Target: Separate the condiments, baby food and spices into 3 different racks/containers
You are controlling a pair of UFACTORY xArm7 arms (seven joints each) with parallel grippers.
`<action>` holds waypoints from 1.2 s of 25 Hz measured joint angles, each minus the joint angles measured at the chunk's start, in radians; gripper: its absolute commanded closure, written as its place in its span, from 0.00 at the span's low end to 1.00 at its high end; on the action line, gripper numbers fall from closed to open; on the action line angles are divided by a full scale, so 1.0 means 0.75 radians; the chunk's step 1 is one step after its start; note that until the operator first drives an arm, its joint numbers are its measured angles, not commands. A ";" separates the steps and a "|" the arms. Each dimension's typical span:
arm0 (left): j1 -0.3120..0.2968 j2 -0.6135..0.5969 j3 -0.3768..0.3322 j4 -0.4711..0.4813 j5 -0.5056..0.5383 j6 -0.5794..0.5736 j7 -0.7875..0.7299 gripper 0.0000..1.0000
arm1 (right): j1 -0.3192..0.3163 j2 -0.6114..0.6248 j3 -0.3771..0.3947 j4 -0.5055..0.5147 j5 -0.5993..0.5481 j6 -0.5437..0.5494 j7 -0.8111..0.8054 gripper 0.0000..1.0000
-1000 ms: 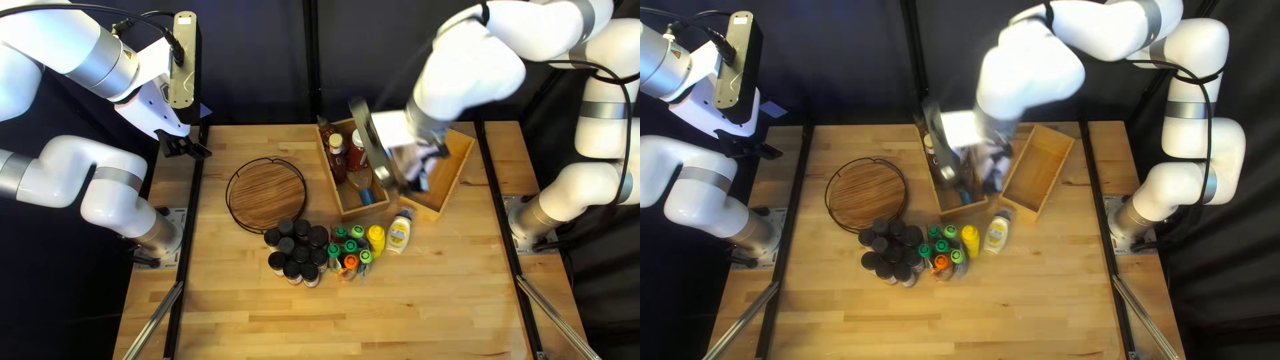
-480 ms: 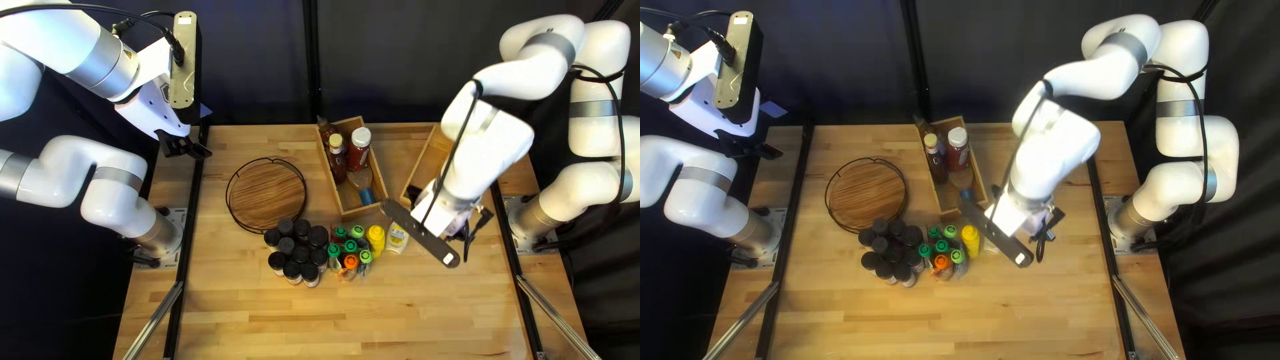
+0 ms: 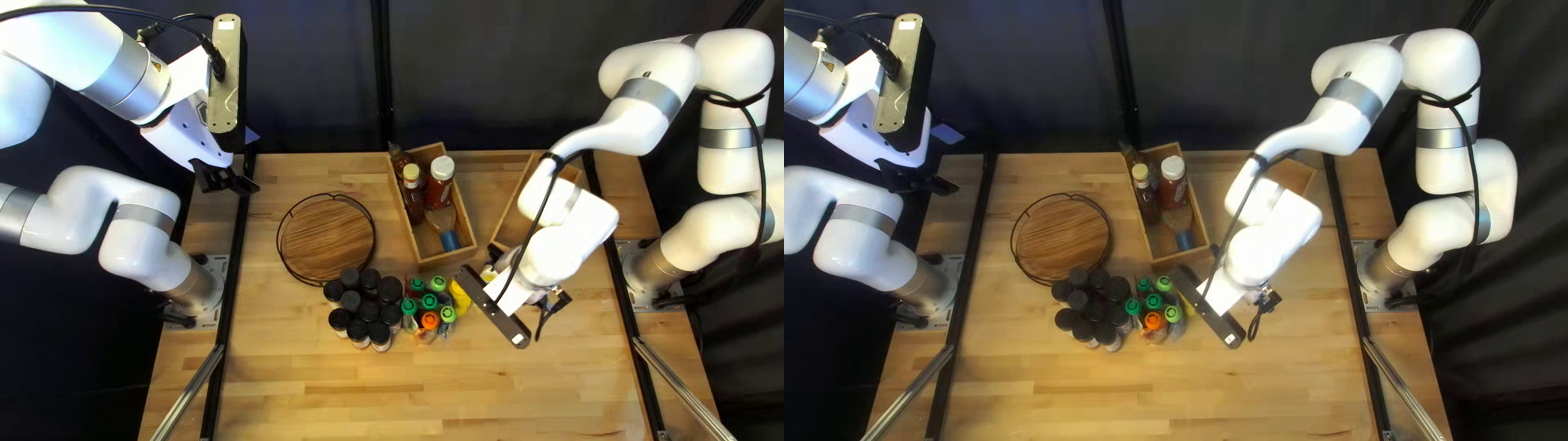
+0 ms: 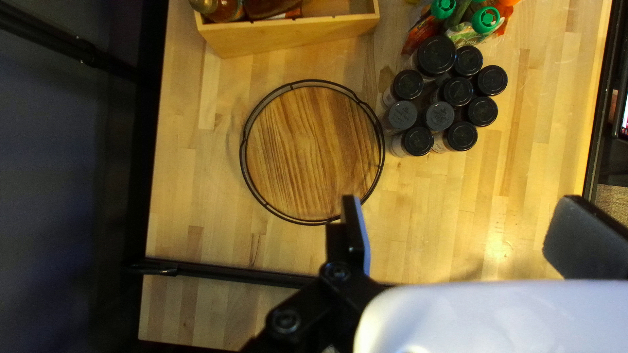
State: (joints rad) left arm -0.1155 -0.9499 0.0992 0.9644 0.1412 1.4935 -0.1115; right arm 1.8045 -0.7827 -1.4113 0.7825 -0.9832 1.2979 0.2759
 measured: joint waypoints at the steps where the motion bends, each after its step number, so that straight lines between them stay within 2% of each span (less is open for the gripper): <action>1: 0.000 0.000 0.000 0.000 0.000 0.000 0.000 0.00 | 0.015 -0.002 -0.028 0.003 -0.014 -0.015 -0.003 0.00; 13: 0.000 0.000 0.000 0.000 0.000 0.000 0.000 0.00 | 0.039 -0.066 -0.185 -0.020 -0.129 -0.148 -0.039 0.00; 30: 0.000 0.000 0.000 0.000 0.000 0.000 0.000 0.00 | 0.024 -0.100 -0.310 -0.066 -0.252 -0.256 -0.017 0.00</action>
State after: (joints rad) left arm -0.1155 -0.9499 0.0992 0.9644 0.1412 1.4935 -0.1115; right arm 1.8229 -0.8575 -1.6437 0.7330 -1.1725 1.1058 0.2632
